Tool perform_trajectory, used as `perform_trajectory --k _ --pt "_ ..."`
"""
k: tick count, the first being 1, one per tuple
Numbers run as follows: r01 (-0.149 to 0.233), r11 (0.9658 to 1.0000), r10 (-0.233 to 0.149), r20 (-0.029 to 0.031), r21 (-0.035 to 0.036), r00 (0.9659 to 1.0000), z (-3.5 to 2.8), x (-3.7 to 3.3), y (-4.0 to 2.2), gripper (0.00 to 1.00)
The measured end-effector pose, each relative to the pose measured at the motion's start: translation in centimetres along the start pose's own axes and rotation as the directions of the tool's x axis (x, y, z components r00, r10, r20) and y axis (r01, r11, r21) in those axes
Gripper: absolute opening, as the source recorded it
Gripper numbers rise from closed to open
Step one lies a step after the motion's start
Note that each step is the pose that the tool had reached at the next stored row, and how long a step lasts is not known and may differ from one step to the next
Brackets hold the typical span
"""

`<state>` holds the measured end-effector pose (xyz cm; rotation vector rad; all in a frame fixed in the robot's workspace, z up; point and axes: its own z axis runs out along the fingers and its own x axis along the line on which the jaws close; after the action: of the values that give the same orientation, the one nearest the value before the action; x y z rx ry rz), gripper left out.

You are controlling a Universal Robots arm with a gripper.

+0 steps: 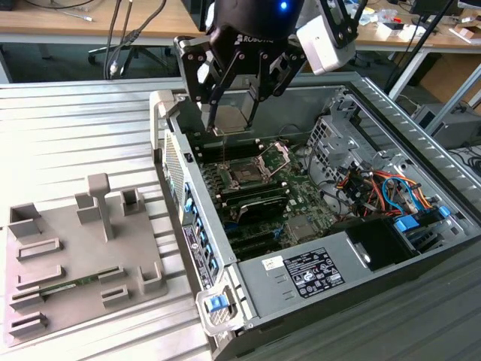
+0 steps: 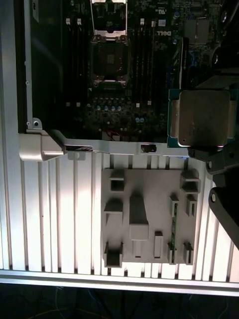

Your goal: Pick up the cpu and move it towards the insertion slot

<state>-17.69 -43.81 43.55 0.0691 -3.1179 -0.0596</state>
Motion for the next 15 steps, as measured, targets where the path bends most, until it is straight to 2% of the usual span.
perform_trajectory --k 11,15 --pt "0.000 1.0000 0.000 -0.0008 -0.0001 1.0000 -0.02 -1.28 -0.06 0.55" --pt "0.000 1.0000 0.000 -0.0013 0.0000 1.0000 -0.03 -1.95 -0.08 0.55"
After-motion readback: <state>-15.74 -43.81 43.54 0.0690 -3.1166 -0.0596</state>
